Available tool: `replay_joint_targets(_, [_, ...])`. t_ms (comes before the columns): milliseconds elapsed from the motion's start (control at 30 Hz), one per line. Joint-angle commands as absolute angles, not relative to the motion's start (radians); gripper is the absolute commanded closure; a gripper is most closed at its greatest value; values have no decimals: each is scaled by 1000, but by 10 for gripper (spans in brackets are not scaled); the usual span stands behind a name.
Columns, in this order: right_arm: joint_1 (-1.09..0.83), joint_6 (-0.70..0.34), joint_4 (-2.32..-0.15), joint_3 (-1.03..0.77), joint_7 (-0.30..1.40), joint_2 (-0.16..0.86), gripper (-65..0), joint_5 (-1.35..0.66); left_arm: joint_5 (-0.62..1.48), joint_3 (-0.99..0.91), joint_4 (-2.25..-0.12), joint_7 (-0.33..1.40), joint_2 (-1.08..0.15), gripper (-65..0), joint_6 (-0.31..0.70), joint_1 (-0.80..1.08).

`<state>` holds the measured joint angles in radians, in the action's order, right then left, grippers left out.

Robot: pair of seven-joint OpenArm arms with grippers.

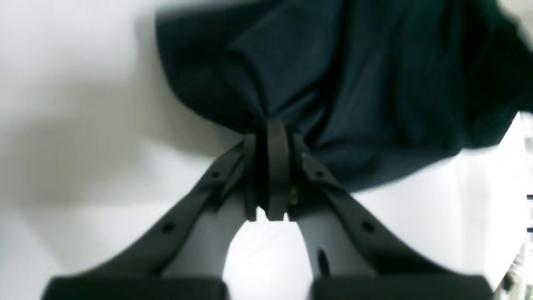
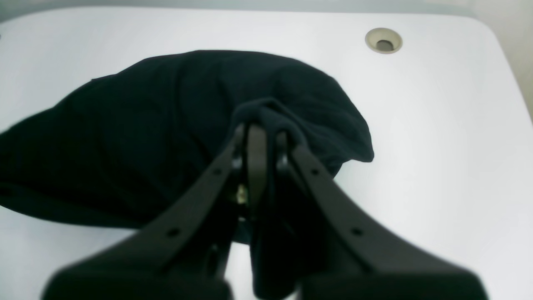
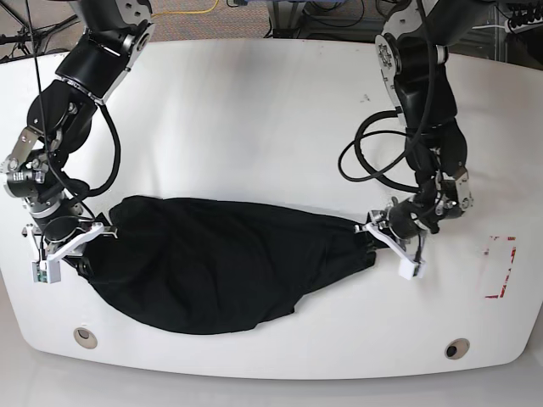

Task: Fold the T-shirt properly
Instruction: 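Lift the shirt with both grippers, stretching it between them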

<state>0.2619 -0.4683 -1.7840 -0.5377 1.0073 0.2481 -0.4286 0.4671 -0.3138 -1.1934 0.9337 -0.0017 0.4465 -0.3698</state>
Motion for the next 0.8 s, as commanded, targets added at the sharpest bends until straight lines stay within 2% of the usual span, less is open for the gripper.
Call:
replay_joint_targets(0, [285,-469,-1802,-545,983,252,-13,-444,522,-311,-1288,958,-31,0,455,-374])
replay_joint_targets(433, [340,-464,-1751,-541,980,219,-13,-440,710,-312,-1615,1052,-208,0,452,-367])
replay_joint_targets(667, [447,-463,-1669,-539,981,223,-13,-437,720,-314,-1722,1052,-309,0,452,-409])
replay_joint_targets(767, [516,-463,-1606,-539,981,257,-13,-438,723,-314,-1727,1052,-351,0,452,-452])
